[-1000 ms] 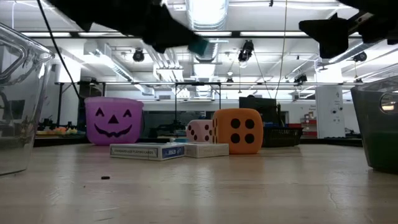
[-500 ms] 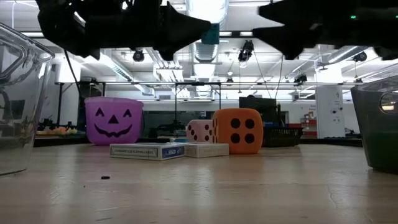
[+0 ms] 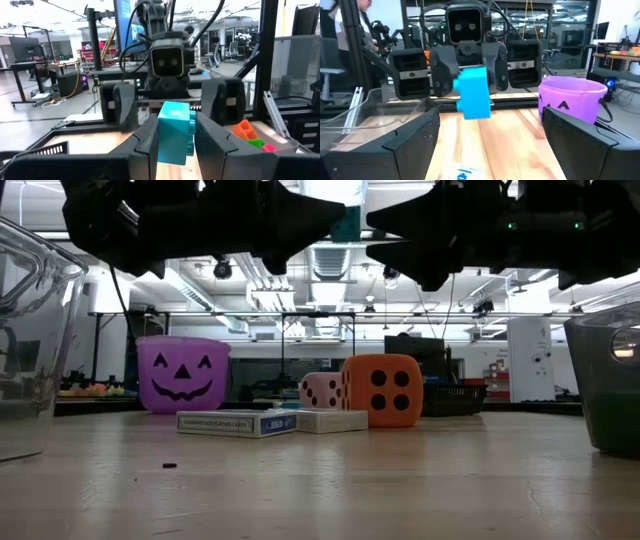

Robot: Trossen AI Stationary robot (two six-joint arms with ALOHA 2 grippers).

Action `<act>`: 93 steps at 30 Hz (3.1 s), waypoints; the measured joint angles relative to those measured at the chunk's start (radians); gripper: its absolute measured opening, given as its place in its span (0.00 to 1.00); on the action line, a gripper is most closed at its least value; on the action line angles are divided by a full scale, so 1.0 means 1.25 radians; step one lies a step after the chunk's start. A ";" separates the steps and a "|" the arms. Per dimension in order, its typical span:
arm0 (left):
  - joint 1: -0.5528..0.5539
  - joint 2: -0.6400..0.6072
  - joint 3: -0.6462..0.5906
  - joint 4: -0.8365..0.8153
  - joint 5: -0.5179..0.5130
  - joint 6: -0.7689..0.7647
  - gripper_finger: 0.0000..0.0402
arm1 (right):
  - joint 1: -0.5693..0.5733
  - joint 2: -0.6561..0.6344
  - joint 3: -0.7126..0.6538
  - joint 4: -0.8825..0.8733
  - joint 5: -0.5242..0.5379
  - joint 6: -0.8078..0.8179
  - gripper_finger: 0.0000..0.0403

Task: Pick & Place Toys
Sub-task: Put the blue game piece into the black bin

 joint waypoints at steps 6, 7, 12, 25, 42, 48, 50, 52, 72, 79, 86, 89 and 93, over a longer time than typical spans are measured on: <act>-0.018 0.027 0.037 -0.001 -0.003 0.007 0.23 | -0.003 0.000 0.001 0.002 -0.018 0.012 0.86; -0.020 0.035 0.043 -0.001 -0.007 0.010 0.23 | -0.003 0.000 0.003 0.001 -0.018 0.012 0.86; -0.020 0.083 0.077 -0.007 -0.013 0.015 0.23 | -0.003 -0.001 0.019 -0.027 -0.021 0.014 0.86; -0.020 0.078 0.076 -0.006 -0.024 0.024 0.23 | -0.002 -0.001 0.023 -0.056 -0.022 0.014 0.86; -0.018 0.078 0.076 -0.018 -0.033 0.007 0.23 | -0.002 -0.002 0.023 -0.067 -0.057 0.000 0.22; -0.019 0.076 0.072 -0.029 -0.027 0.016 0.28 | 0.004 -0.002 0.023 -0.069 -0.059 -0.001 0.22; -0.019 0.064 0.063 -0.045 -0.018 0.027 0.36 | 0.009 -0.002 0.023 -0.069 -0.062 0.002 0.22; -0.021 0.041 0.046 -0.058 -0.012 0.031 0.44 | 0.013 -0.003 0.023 -0.061 -0.063 0.002 0.22; -0.020 -0.471 -0.080 -0.771 -0.131 -0.084 0.64 | 0.163 0.048 -0.024 0.140 -0.178 -0.064 0.22; -0.016 -0.468 -0.100 -0.767 -0.160 -0.084 0.64 | 0.328 -0.047 -0.044 -0.089 -0.013 0.005 0.22; -0.016 -0.468 -0.100 -0.760 -0.166 -0.084 0.64 | 0.492 -0.260 0.092 -0.896 0.186 0.333 0.22; -0.016 -0.468 -0.100 -0.758 -0.166 -0.084 0.64 | 0.556 -0.273 0.199 -1.227 0.239 0.492 0.22; -0.016 -0.468 -0.100 -0.758 -0.172 -0.084 0.64 | 0.615 -0.228 0.338 -1.502 0.234 0.636 0.22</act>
